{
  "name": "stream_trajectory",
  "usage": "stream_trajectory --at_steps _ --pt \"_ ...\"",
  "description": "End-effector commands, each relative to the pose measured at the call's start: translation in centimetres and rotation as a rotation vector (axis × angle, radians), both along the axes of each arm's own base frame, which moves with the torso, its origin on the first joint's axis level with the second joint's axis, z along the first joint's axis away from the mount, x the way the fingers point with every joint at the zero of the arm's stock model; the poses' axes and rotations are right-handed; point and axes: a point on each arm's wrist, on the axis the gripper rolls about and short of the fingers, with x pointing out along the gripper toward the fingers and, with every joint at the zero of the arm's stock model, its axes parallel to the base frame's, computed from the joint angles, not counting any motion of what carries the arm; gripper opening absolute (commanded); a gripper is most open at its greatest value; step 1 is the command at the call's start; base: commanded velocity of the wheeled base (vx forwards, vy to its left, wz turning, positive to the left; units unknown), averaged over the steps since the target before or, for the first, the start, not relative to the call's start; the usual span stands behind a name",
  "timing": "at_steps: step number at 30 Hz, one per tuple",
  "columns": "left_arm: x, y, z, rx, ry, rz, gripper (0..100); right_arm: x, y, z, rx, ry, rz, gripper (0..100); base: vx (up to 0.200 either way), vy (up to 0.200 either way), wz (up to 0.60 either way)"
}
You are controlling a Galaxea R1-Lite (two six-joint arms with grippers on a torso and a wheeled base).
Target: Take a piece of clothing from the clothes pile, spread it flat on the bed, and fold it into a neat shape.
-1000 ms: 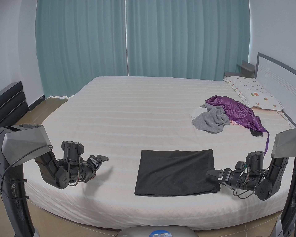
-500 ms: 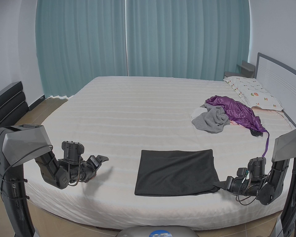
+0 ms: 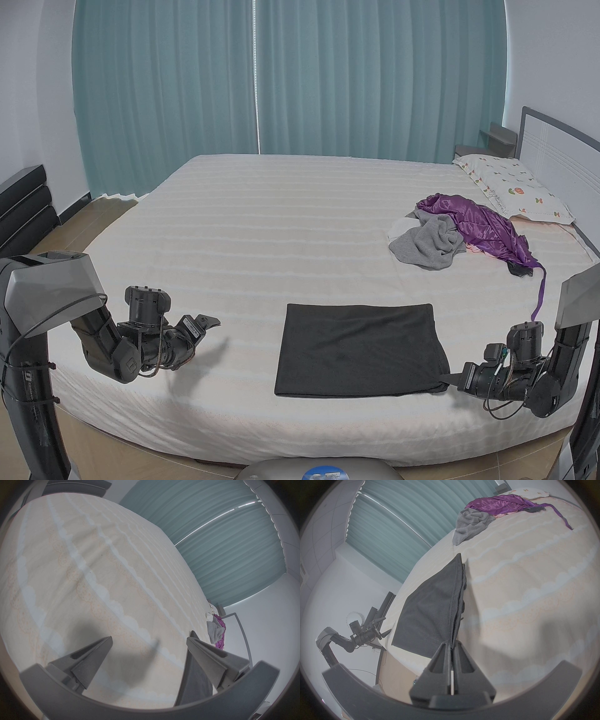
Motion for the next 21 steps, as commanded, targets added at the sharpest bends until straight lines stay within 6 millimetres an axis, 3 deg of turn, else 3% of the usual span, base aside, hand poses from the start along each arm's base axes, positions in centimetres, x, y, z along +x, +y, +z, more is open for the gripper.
stream_trajectory --at_steps 1,10,11,21 --pt "0.0 0.0 -0.1 0.000 0.001 0.000 100 -0.2 -0.1 0.0 -0.010 0.002 0.005 0 0.000 0.000 0.00" --pt "0.0 0.0 -0.1 0.000 0.001 0.000 100 -0.4 -0.1 -0.2 -0.011 0.012 0.007 0 0.000 0.000 0.00" --pt "0.1 0.0 0.0 0.000 0.000 0.000 100 -0.5 -0.1 -0.2 -0.013 0.013 0.009 100 0.000 0.000 0.00" --pt "0.0 0.0 0.1 -0.002 -0.003 -0.001 100 0.4 -1.2 0.1 0.002 -0.015 -0.037 100 0.000 0.000 0.00"
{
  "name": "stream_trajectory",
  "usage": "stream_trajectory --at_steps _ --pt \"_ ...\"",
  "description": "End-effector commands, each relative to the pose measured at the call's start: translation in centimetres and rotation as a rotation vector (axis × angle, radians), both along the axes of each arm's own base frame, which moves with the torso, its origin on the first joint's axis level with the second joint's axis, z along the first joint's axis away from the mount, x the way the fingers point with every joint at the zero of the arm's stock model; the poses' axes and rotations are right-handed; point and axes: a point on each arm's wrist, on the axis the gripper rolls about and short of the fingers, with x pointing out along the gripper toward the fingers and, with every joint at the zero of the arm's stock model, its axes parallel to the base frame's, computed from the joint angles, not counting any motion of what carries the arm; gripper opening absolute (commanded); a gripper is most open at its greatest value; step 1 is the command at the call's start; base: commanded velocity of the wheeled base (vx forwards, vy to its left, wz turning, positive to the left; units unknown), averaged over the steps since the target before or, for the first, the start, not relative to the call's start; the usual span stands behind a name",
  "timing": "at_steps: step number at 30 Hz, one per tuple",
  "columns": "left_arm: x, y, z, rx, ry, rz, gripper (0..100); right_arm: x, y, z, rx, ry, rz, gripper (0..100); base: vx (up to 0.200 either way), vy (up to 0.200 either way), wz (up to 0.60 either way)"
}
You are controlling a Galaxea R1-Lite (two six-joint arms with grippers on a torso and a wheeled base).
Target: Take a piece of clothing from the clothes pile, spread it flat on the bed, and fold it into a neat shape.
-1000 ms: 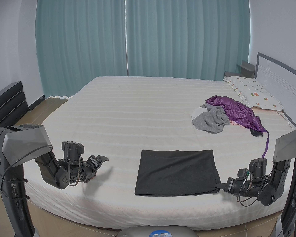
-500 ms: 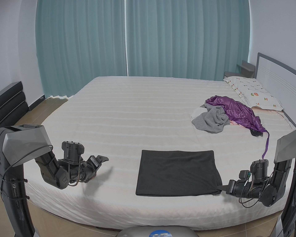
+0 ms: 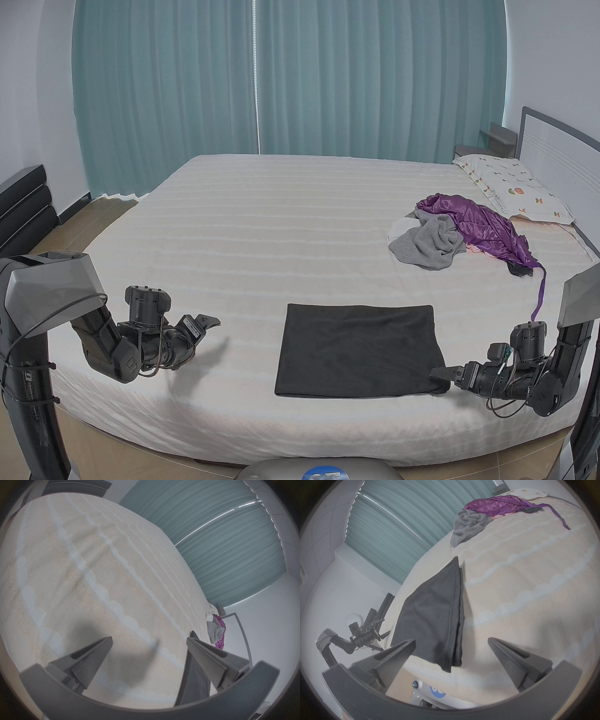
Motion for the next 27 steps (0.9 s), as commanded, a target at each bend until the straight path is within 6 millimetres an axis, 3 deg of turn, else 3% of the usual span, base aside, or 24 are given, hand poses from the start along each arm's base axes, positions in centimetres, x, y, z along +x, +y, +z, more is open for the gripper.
stream_trajectory --at_steps 1,12,23,27 --pt "-0.1 0.0 0.2 -0.002 -0.004 -0.001 100 0.9 -0.9 0.2 0.008 -0.030 -0.041 100 0.000 0.000 0.00" --pt "-0.5 -0.4 0.3 -0.006 0.002 -0.013 100 4.1 -3.0 0.9 0.219 -0.021 -0.275 100 0.000 0.000 0.00" --pt "-0.8 -1.0 0.2 0.000 0.009 -0.033 100 6.0 -4.6 -0.8 0.288 -0.020 -0.362 100 0.000 0.000 0.00" --pt "-0.9 -1.4 0.1 0.004 0.009 -0.041 100 6.1 -4.6 -1.3 0.289 -0.015 -0.363 100 -0.200 0.000 0.00"
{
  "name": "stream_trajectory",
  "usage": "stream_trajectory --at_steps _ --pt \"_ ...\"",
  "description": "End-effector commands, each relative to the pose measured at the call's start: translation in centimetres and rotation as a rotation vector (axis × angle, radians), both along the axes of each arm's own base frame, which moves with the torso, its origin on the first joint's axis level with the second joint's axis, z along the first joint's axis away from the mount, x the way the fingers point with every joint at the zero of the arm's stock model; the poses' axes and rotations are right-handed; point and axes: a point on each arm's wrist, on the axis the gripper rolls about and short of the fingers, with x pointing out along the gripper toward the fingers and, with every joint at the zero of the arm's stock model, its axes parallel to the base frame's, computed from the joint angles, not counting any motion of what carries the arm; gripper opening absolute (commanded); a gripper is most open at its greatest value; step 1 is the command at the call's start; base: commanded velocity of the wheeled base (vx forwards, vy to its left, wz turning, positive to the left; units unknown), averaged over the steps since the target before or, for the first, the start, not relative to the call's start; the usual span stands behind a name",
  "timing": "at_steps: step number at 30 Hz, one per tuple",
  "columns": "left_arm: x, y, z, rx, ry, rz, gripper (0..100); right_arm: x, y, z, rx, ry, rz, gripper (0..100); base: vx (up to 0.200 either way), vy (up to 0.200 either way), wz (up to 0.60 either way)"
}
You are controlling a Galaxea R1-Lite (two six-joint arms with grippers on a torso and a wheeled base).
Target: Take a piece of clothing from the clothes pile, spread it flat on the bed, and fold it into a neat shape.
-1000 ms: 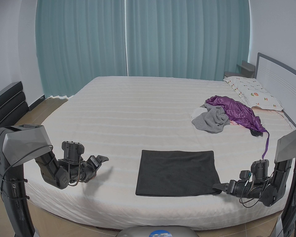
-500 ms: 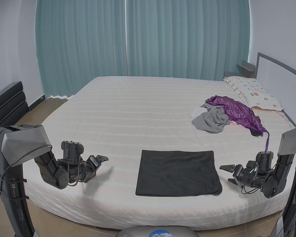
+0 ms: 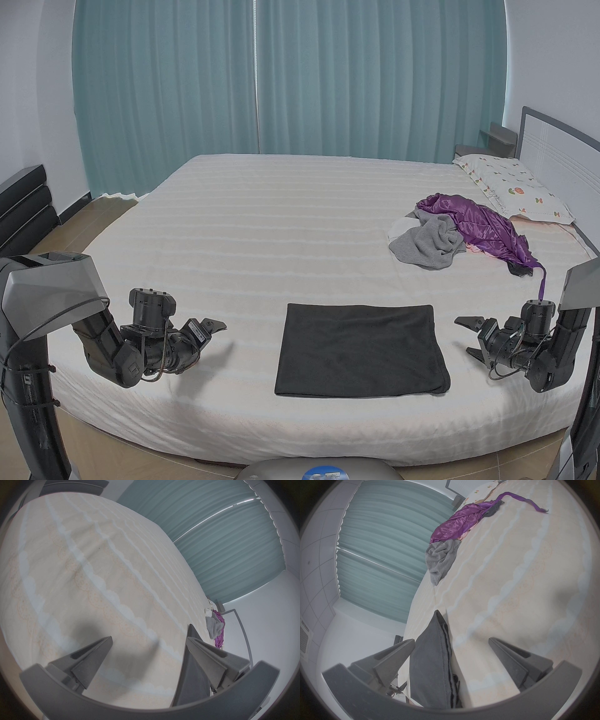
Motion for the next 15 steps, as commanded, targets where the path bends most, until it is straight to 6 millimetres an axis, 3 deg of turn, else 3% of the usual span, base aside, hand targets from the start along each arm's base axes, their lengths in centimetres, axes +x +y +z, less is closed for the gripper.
stream_trajectory --at_steps 1,2,14,15 --pt "-0.07 -0.30 -0.06 0.003 0.001 -0.007 100 0.09 -0.09 -1.08 0.004 0.024 -0.003 100 -0.200 0.000 0.00" --pt "-0.07 -0.30 -0.06 0.003 0.001 -0.007 100 0.09 -0.09 -1.08 0.004 0.024 -0.003 100 -0.200 0.000 0.00" --pt "0.26 -0.31 0.16 0.000 -0.012 -0.004 100 0.14 -0.10 -1.05 0.006 0.022 -0.004 100 0.000 0.000 0.00" --pt "0.30 -0.32 0.19 -0.002 -0.013 -0.003 100 0.14 -0.10 -1.05 0.006 0.022 -0.004 100 0.000 -0.200 0.00"
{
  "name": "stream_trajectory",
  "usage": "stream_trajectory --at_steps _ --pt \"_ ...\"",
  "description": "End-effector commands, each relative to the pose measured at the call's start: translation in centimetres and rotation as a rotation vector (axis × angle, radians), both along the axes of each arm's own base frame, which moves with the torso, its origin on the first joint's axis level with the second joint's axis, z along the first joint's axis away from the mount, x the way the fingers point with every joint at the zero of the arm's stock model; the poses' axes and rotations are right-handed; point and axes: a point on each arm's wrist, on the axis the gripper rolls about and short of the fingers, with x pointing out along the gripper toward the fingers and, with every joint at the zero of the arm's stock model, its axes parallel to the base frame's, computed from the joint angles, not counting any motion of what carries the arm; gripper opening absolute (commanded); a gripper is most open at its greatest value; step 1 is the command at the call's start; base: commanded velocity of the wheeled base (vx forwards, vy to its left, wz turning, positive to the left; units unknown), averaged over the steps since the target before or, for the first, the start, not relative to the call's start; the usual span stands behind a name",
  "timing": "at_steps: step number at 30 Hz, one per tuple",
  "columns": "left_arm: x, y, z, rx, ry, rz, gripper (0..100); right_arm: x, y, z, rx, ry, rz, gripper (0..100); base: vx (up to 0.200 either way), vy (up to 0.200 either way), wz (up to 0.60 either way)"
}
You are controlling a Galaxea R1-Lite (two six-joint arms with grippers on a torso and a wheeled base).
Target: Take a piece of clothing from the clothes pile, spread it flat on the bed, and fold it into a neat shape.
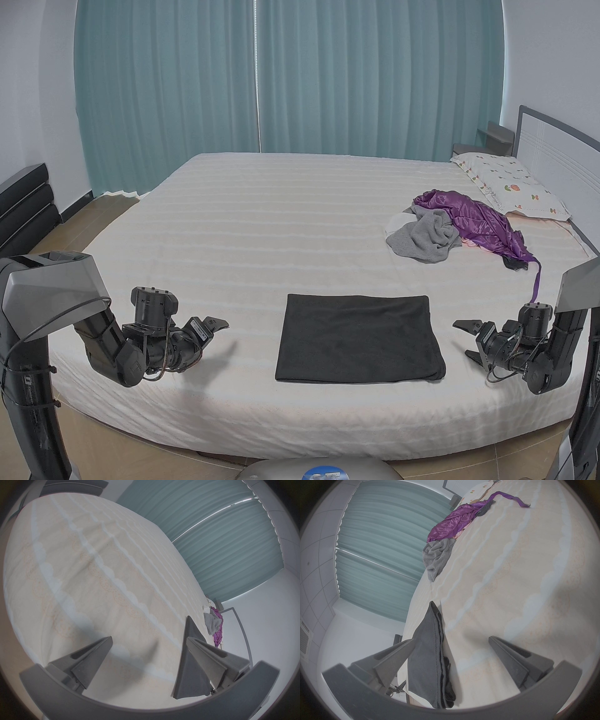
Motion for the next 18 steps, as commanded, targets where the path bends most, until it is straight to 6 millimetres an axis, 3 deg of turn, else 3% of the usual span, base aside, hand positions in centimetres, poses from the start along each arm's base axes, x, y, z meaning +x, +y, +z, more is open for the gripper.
stream_trajectory --at_steps 1,18 --pt "0.08 -0.05 0.07 -0.002 -0.004 0.000 100 -0.01 -0.02 -0.09 0.001 0.004 0.001 100 0.000 -0.200 0.00" --pt "0.29 -0.26 0.20 -0.004 -0.013 -0.005 100 -0.01 0.02 -0.14 0.001 0.005 0.001 100 0.000 -0.200 0.00"
